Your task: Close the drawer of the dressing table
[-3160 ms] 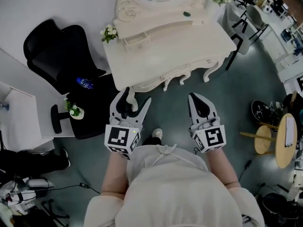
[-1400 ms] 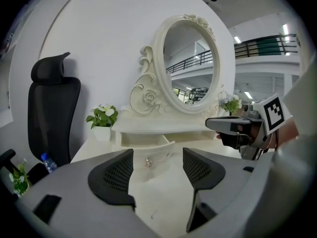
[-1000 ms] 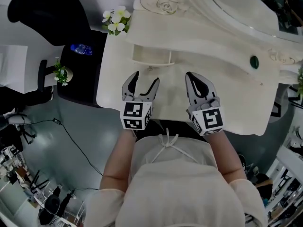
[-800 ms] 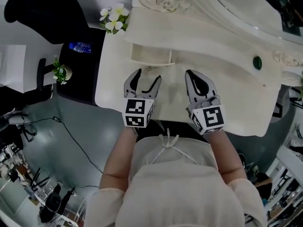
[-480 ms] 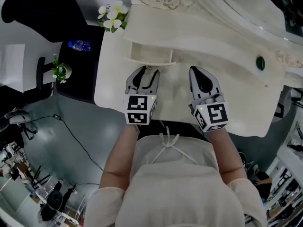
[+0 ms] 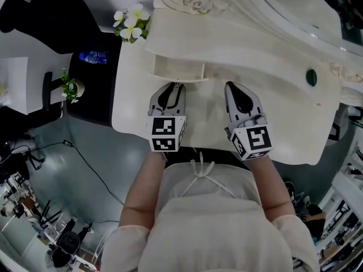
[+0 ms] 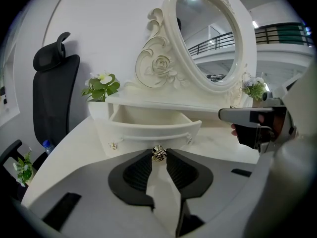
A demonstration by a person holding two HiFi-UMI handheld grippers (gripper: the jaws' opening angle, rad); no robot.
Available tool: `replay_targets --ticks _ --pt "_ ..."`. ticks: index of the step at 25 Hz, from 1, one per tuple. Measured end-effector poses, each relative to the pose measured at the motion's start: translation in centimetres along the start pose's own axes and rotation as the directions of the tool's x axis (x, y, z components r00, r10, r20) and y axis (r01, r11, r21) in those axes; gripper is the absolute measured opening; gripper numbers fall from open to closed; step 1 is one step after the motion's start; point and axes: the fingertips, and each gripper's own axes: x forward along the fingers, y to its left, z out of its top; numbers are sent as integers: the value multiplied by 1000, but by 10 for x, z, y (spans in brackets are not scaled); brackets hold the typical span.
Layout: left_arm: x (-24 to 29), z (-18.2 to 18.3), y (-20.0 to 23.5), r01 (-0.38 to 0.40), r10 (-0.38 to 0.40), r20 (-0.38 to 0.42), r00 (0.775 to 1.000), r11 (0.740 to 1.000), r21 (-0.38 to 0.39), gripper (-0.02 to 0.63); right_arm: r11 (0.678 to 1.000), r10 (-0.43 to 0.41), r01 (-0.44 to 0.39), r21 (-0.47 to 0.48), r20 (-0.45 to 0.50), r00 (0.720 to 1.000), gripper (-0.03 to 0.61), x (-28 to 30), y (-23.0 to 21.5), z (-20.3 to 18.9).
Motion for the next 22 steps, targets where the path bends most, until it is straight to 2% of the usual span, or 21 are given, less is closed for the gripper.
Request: replay_targets --ticks 7,13,22 --pt "8 7 4 13 -13 14 1000 999 -37 103 1000 -7 7 -23 16 1000 6 4 -3 12" --pt "14 17 10 14 -14 10 1000 1000 -22 103 999 -17 18 -46 30 999 6 5 -7 22" --pt "32 33 16 34 -33 18 999 998 -44 103 998 -14 16 -63 23 1000 6 10 -15 30"
